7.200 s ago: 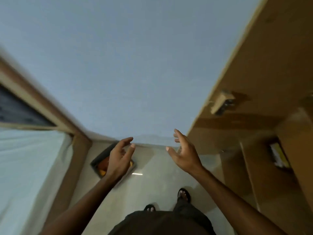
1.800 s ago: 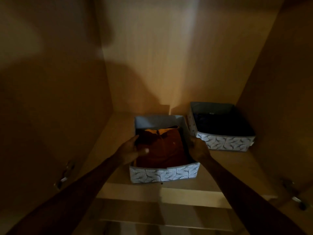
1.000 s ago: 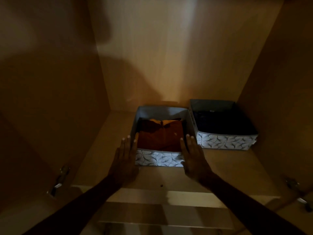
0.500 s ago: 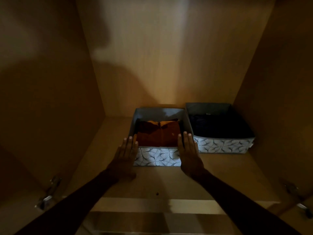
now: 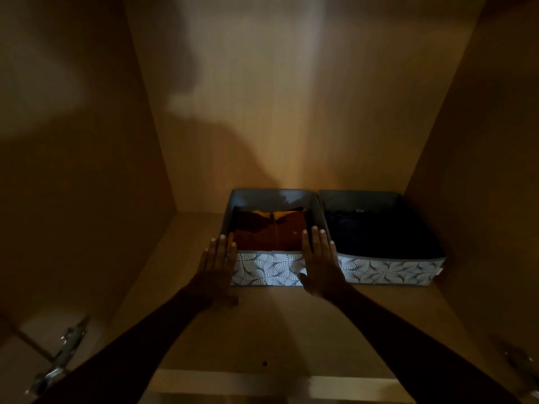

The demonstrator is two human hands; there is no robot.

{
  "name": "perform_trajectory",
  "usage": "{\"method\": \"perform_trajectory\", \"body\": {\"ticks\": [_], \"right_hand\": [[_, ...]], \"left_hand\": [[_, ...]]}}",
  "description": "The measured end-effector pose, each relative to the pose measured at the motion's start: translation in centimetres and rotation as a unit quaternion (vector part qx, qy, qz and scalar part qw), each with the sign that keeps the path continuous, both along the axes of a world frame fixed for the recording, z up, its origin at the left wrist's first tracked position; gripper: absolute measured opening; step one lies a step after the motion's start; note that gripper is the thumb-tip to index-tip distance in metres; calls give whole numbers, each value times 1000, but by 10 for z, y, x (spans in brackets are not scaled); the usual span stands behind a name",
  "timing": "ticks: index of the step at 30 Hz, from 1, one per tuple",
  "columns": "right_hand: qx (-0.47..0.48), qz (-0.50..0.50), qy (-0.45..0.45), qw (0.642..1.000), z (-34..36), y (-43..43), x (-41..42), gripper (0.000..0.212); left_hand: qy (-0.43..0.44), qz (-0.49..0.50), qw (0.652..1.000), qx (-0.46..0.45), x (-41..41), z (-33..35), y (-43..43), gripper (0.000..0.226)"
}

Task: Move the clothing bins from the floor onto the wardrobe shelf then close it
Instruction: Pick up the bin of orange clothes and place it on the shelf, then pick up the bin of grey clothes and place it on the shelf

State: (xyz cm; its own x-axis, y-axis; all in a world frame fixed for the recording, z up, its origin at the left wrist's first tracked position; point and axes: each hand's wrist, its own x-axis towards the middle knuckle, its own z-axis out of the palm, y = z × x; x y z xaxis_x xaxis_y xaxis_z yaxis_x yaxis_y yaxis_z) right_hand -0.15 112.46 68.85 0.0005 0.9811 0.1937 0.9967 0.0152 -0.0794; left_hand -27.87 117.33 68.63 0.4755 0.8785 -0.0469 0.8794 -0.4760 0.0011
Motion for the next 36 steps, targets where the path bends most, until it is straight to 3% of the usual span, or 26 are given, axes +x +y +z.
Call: {"method": "perform_trajectory", "body": {"ticks": [13, 15, 18, 21, 23, 27, 33, 36], "right_hand": [[18, -6, -12, 1000, -6, 21, 4, 110], [11, -1, -8, 1000, -5, 16, 4, 110], [8, 19, 66, 998, -4, -2, -3, 104], [32, 41, 180, 982, -2, -35, -20, 91], [29, 54, 234, 970, -4, -64, -36, 82], [12, 41, 320, 946, -22, -124, -69, 76], [-71, 125, 303, 942, -66, -206, -122, 78], [-161, 188, 363, 898, -76, -236, -141, 79]], "left_hand": [[-5, 12, 1000, 7, 4, -4, 19, 146], [-26, 5, 999, 25, 3, -4, 16, 146], [-127, 27, 990, -51, 2, -2, -8, 125], [-295, 49, 953, -50, -7, 0, -51, 92], [-400, 90, 909, -75, -15, -3, -86, 76], [-530, 186, 816, -134, -35, -24, -151, 57], [-582, 292, 745, -143, -71, -62, -264, 48], [-587, 357, 716, -124, -82, -76, -323, 35]]}}
